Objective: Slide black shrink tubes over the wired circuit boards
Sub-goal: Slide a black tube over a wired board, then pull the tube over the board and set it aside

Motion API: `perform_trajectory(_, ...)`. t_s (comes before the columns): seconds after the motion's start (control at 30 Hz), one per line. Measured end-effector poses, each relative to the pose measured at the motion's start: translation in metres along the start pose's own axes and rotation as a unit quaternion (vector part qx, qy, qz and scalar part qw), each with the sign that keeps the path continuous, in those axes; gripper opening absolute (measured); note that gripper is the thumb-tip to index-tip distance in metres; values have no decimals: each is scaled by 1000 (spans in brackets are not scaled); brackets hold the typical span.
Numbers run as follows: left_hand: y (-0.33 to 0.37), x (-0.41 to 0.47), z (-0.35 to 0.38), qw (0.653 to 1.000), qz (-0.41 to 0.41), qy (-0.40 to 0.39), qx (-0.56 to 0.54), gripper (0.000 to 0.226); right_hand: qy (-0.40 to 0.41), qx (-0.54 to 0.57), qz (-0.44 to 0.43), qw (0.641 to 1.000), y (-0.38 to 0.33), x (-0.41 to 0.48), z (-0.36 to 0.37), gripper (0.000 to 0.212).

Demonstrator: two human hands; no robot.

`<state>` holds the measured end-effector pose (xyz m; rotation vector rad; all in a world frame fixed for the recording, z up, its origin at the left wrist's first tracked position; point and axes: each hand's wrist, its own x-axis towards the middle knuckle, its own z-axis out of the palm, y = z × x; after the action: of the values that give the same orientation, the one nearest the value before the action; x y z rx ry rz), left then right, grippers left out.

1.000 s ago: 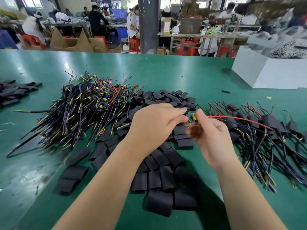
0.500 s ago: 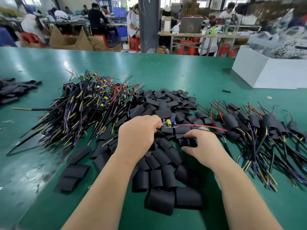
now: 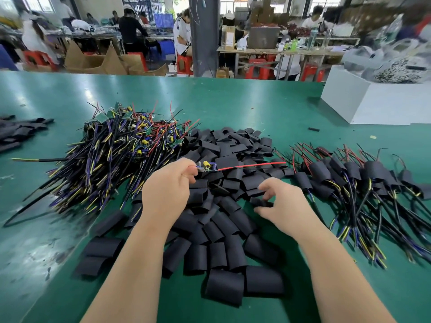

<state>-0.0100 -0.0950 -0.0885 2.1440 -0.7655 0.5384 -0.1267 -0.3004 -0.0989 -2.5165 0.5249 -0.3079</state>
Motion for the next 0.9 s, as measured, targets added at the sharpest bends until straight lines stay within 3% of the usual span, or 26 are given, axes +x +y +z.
perform_trajectory(0.17, -4, 1, -1, 999, -7, 25, -21, 24, -32, -16, -36, 999, -1, -1, 4, 26)
perform_trajectory(0.37, -6, 1, 0, 1000, 1, 21, -13, 25, -34, -7, 15, 999, -3, 0, 5, 40)
perform_trajectory(0.47, -6, 1, -1, 1000, -2, 23, -18, 24, -22, -22, -16, 999, -2, -2, 1, 25)
perform_trajectory(0.53, -7, 1, -1, 999, -6, 27, -26, 23, 10, 24, -39, 999, 0, -3, -5, 10)
perform_trajectory(0.6, -8, 1, -2, 999, -10, 33, -25, 22, 81, 162, -15, 983, 2, 0, -10, 6)
perform_trajectory(0.67, -7, 1, -3, 999, -12, 38, -24, 22, 152, 389, 50, 907, 4, 4, -15, 12)
perform_trajectory(0.73, -6, 1, -3, 999, -13, 38, -33, 22, 190, 598, 93, 773, 7, 6, -21, 10)
perform_trajectory(0.8, -5, 1, -2, 998, -8, 41, -40, 22, 184, 732, 105, 647, 9, 5, -27, 6)
perform_trajectory(0.83, -4, 1, -2, 998, -6, 44, -43, 23, 174, 769, 106, 606, 9, 4, -29, 3)
perform_trajectory(0.9, -4, 1, -2, 998, -2, 51, -48, 24, 149, 805, 103, 565, 7, 2, -28, 13)
